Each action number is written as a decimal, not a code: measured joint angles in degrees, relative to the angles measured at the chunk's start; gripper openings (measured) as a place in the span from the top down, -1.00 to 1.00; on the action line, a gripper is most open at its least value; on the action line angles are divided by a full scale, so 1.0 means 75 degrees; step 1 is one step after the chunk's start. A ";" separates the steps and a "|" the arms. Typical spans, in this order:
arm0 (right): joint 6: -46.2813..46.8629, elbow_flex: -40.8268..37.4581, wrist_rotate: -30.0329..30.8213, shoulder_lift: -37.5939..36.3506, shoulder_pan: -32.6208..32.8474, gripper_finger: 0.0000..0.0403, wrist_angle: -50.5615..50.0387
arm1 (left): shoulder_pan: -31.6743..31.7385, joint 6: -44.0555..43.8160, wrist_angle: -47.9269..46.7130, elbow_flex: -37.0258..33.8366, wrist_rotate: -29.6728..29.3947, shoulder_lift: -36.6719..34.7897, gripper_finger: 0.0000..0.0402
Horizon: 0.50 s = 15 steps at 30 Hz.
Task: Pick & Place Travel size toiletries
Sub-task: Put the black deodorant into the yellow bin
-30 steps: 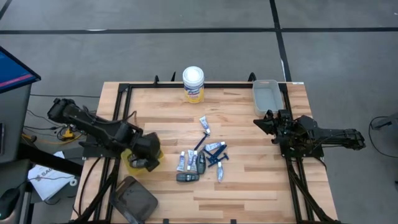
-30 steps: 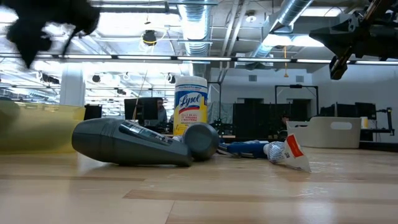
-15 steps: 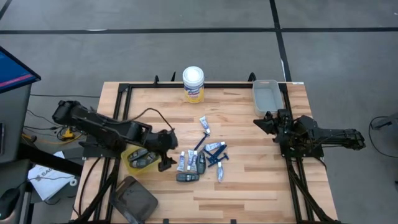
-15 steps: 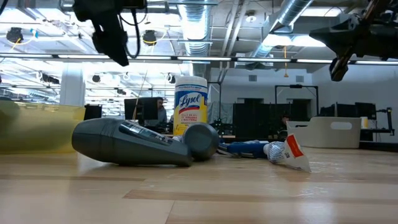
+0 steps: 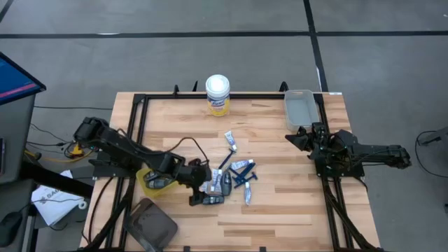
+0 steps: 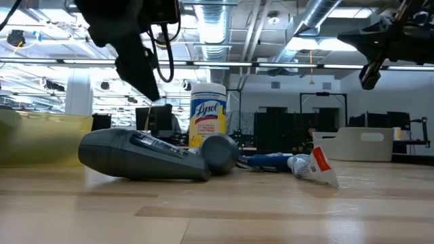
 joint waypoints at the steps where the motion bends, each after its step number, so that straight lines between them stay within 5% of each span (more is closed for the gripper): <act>1: 0.0000 0.0000 -0.0003 0.0000 0.0000 1.00 0.0000 | -0.0092 -0.0197 0.0176 0.0000 -0.0104 0.0102 -0.77; 10: -0.0003 0.0000 -0.0011 0.0000 -0.0009 1.00 -0.0003 | -0.0745 -0.0906 0.0629 0.0089 -0.0617 0.0996 -0.77; 15: -0.0003 0.0000 -0.0014 0.0000 -0.0009 1.00 -0.0166 | -0.0852 -0.0935 0.0621 0.0262 -0.1543 0.1466 -0.71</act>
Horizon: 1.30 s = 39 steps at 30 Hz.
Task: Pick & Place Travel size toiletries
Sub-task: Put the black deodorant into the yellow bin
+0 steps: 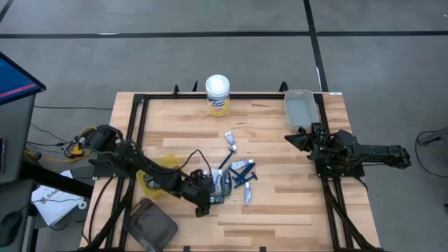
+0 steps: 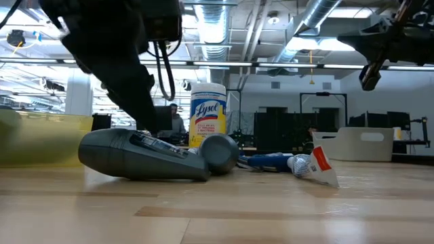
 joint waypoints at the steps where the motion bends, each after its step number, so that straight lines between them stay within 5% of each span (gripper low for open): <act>1: 0.0000 0.0000 -0.0003 0.0000 0.0000 1.00 -0.0066 | 0.0008 -0.0004 0.0027 0.0061 -0.0070 0.0112 -0.69; 29: 0.0000 0.0000 -0.0010 0.0000 0.0000 1.00 -0.0723 | -0.0068 -0.0007 -0.0656 0.0321 0.0244 0.0970 -0.43; 39: 0.0000 0.0000 -0.0009 0.0000 -0.0001 1.00 -0.0720 | -0.0067 -0.0422 -0.0702 0.0309 0.0258 0.0935 0.03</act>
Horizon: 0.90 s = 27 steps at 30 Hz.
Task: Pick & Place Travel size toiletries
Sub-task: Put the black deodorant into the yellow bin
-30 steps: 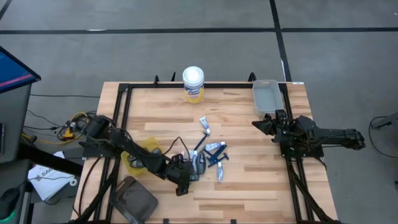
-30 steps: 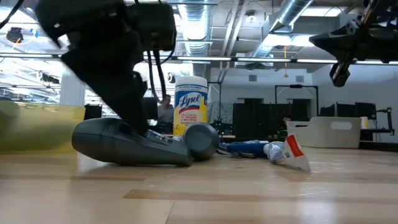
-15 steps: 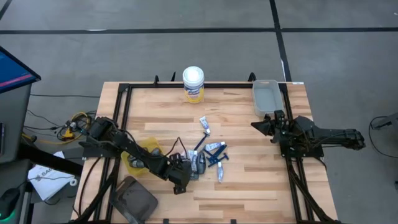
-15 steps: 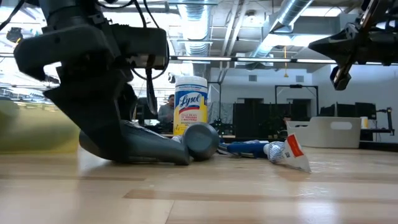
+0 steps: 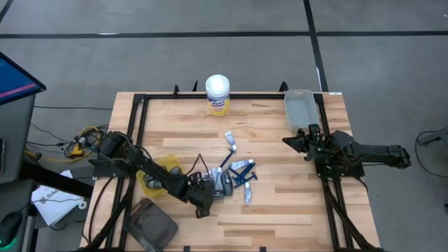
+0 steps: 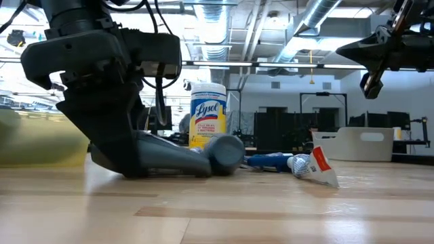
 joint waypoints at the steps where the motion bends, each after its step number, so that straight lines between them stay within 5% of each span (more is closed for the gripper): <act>1: 0.0000 0.0000 -0.0001 0.0000 0.0001 1.00 0.0000 | 0.0000 -0.0036 0.0003 0.0000 0.0001 0.0000 0.03; 12: -0.0001 0.0000 0.0000 0.0000 -0.0001 1.00 0.0000 | 0.0000 -0.0071 0.0037 0.0248 0.0303 -0.0102 0.02; 19: -0.0003 0.0000 0.0000 0.0000 -0.0002 1.00 -0.0032 | -0.0015 -0.0594 -0.0269 0.0361 0.0286 -0.1102 0.03; 27: -0.0003 -0.0008 0.0000 -0.0003 -0.0002 1.00 -0.0289 | -0.0015 -0.2036 -0.2982 0.0361 -0.0106 -0.2926 0.02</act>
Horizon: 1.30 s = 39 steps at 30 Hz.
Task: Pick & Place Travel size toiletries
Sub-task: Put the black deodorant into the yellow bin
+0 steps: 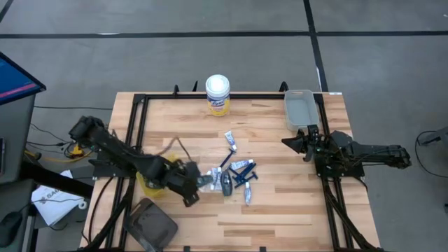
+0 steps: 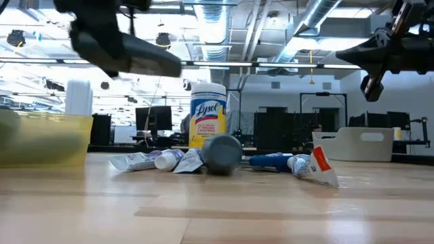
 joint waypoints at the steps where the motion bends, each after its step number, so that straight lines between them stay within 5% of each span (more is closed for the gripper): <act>1: 0.0000 0.0000 0.0000 0.0005 0.0000 1.00 0.0008 | 0.0000 -0.0212 -0.0359 0.0000 -0.0032 -0.0209 0.02; 8: 0.0000 0.0003 0.0000 0.0008 0.0000 1.00 -0.0003 | -0.0006 -0.1613 -0.2742 0.0000 -0.0009 -0.1165 0.00; 15: 0.0000 0.0003 0.0000 0.0006 0.0000 1.00 -0.0022 | -0.0003 -0.2351 -0.4158 0.0000 0.0478 -0.1152 0.00; 28: 0.0000 0.0003 0.0000 0.0006 0.0002 1.00 -0.0017 | 0.0007 -0.3077 -0.4349 -0.1008 0.1636 -0.0346 -0.01; 39: 0.0000 0.0003 0.0000 0.0006 0.0003 1.00 -0.0023 | 0.0049 -0.3133 -0.4128 -0.1087 0.1046 -0.0116 -0.08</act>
